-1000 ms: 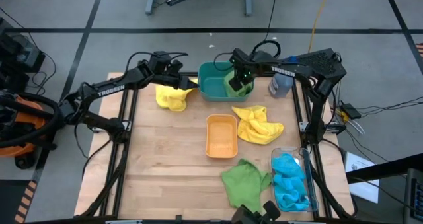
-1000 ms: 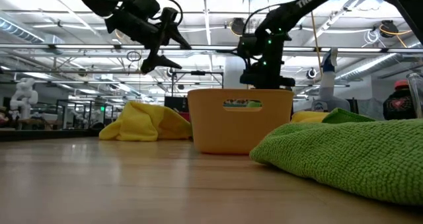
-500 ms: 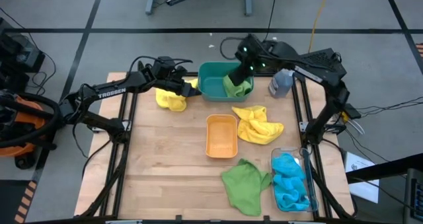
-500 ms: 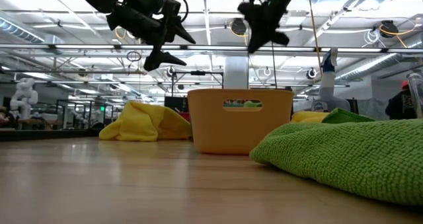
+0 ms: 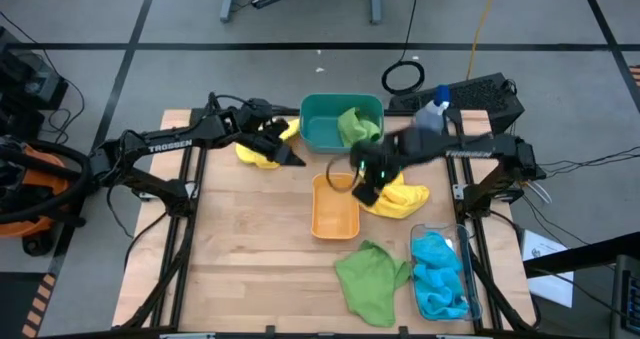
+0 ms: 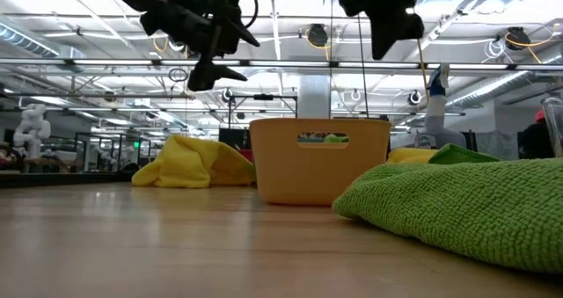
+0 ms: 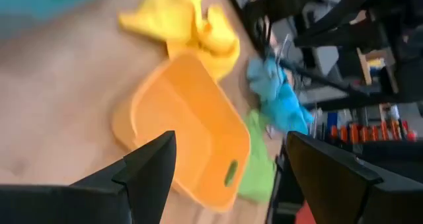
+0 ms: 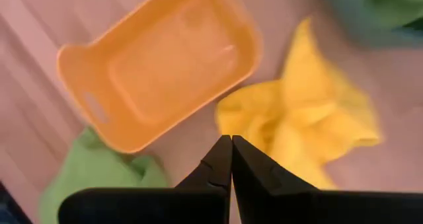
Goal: Sort microfiber towel by color & place in baskets
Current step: Put the green microfiber towel into the blue bin
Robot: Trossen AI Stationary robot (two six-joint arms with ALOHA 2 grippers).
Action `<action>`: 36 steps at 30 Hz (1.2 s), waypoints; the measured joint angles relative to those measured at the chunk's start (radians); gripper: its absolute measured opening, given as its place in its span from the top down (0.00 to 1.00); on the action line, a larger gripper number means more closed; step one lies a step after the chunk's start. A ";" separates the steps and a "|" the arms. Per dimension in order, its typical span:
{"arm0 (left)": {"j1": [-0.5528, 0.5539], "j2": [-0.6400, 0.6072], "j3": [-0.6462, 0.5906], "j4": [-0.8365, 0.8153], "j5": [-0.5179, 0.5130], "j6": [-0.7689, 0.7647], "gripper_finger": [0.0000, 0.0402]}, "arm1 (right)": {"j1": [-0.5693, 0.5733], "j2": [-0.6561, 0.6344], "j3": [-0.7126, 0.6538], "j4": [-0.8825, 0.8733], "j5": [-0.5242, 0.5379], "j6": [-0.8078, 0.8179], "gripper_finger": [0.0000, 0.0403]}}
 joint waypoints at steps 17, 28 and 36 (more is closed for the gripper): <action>-0.379 0.000 0.000 -0.070 -0.158 -0.040 0.27 | 0.441 0.000 -0.188 0.186 -0.035 0.554 0.83; -0.569 0.000 0.000 -0.067 -0.253 -0.122 0.27 | 0.531 0.017 -0.188 0.217 0.074 0.638 0.46; -0.745 0.000 0.000 -0.070 -0.375 -0.162 0.27 | 0.538 0.146 -0.188 0.372 0.027 0.536 0.20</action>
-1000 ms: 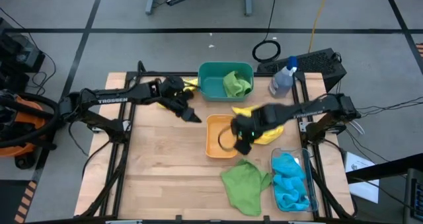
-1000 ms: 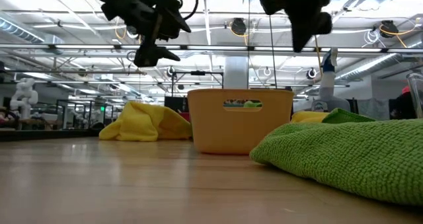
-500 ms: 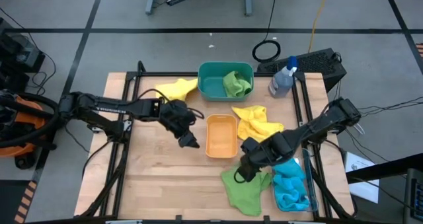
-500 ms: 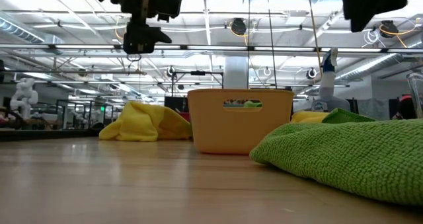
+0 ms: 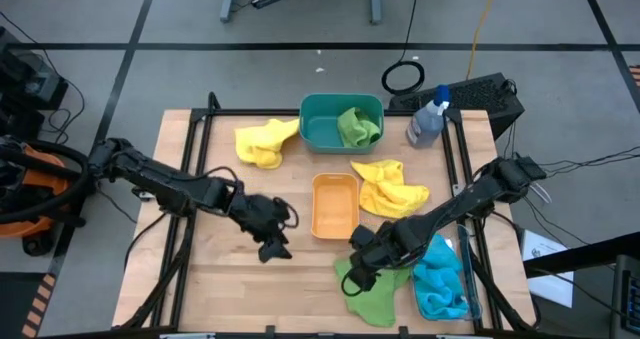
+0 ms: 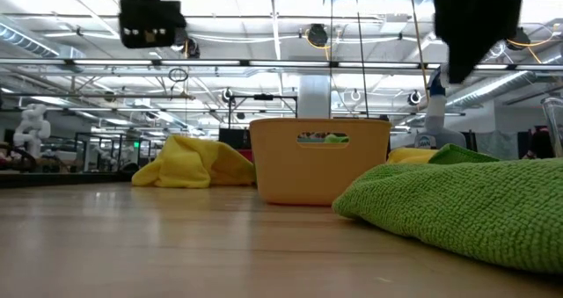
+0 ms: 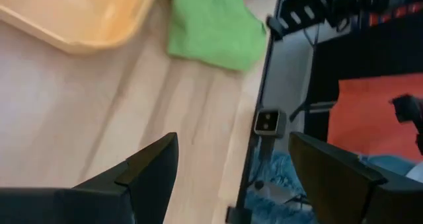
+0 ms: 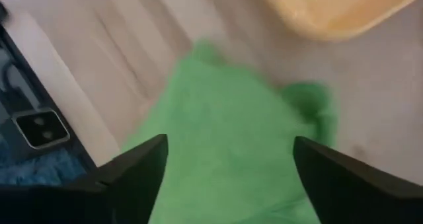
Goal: Sort microfiber towel by color & place in baskets
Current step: Put the green microfiber towel into the blue bin
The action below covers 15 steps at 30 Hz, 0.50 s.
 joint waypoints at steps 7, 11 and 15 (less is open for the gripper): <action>-0.091 0.000 0.000 -0.012 -0.077 -0.002 0.27 | 0.010 0.145 0.000 0.088 -0.108 0.014 0.15; -0.115 0.000 0.000 -0.048 -0.085 -0.007 0.27 | 0.009 0.219 0.000 0.111 -0.112 0.027 0.16; -0.138 0.000 0.000 -0.092 -0.085 -0.008 0.27 | 0.009 0.275 0.001 0.186 -0.130 0.029 0.16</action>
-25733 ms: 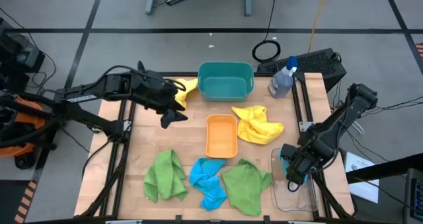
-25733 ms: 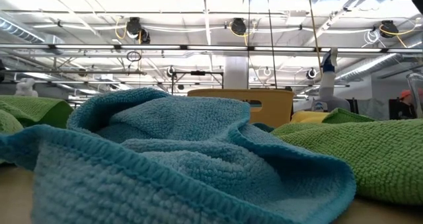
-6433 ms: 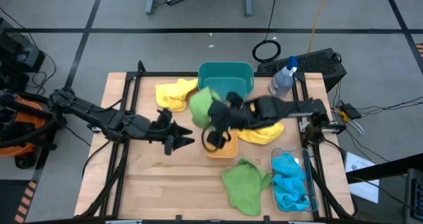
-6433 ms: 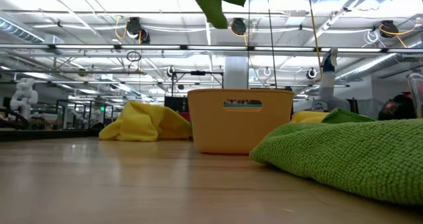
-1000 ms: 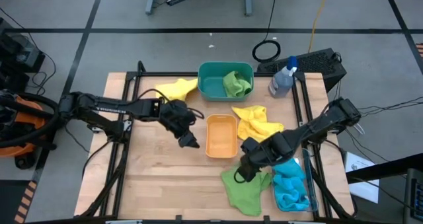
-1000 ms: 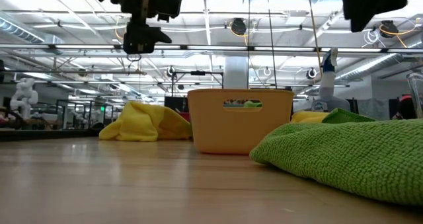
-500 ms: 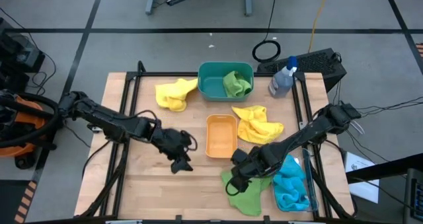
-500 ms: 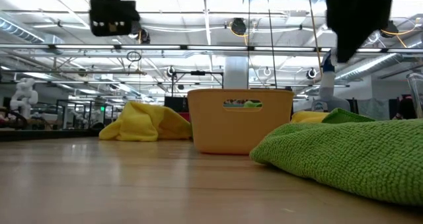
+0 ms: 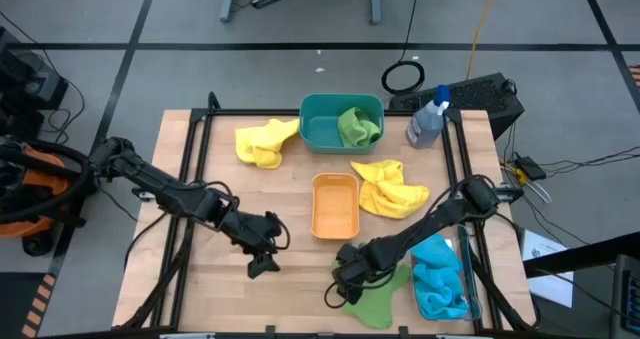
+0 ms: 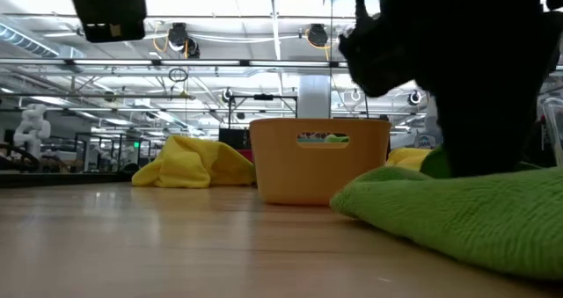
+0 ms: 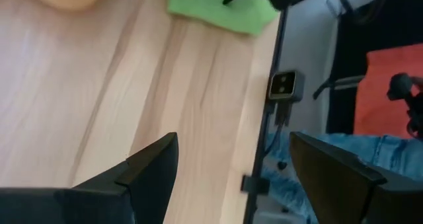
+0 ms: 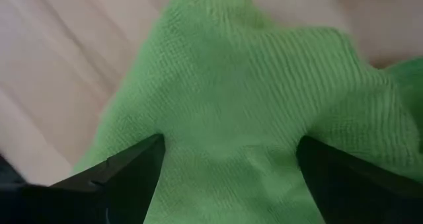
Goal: Sort microfiber towel by color & place in baskets
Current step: Put the green microfiber towel into the blue bin
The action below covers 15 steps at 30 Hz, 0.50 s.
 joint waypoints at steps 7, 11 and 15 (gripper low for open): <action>-0.033 0.000 0.000 -0.083 0.005 0.001 0.27 | 0.001 0.059 0.006 0.145 -0.030 0.021 0.26; -0.034 0.000 0.000 -0.093 0.037 -0.008 0.27 | 0.001 0.071 0.006 0.156 -0.029 0.023 0.42; -0.034 0.000 0.000 -0.093 0.038 -0.025 0.27 | -0.002 0.073 0.004 0.151 -0.007 0.034 0.62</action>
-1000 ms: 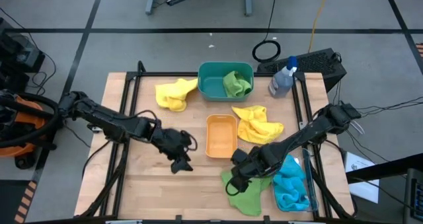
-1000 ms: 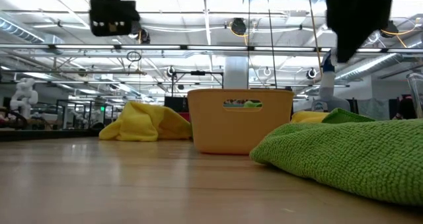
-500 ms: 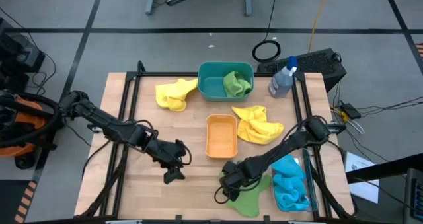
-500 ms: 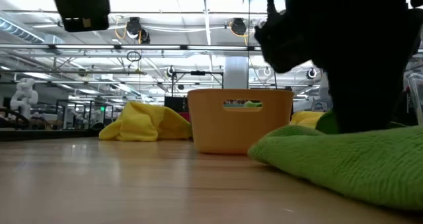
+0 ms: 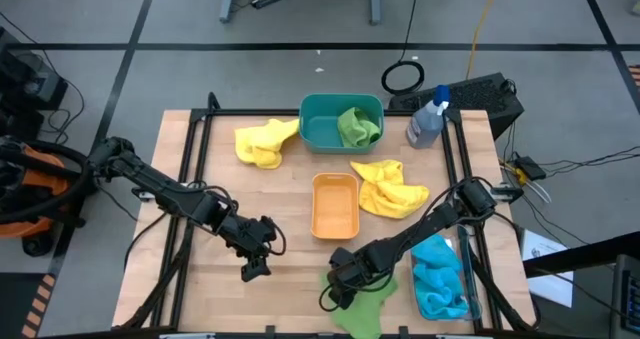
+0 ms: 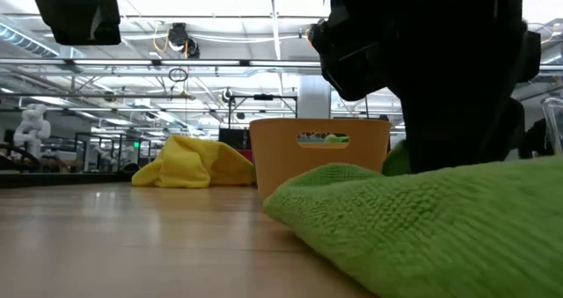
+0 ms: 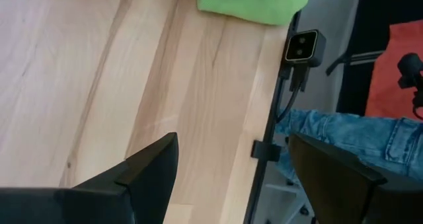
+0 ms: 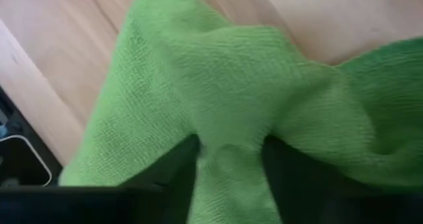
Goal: Sort microfiber towel by color & place in baskets
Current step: Put the green microfiber towel into the blue bin
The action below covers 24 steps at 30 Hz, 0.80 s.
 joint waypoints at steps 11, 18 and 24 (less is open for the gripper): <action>0.000 0.000 0.000 0.001 -0.032 0.008 0.27 | -0.001 -0.052 -0.009 0.004 -0.004 0.042 0.97; 0.000 0.000 0.000 0.014 -0.129 0.031 0.27 | 0.000 -0.250 0.003 0.035 0.088 0.176 0.99; 0.000 0.000 0.000 0.102 -0.134 0.034 0.27 | -0.001 -0.420 0.003 0.095 0.267 0.204 1.00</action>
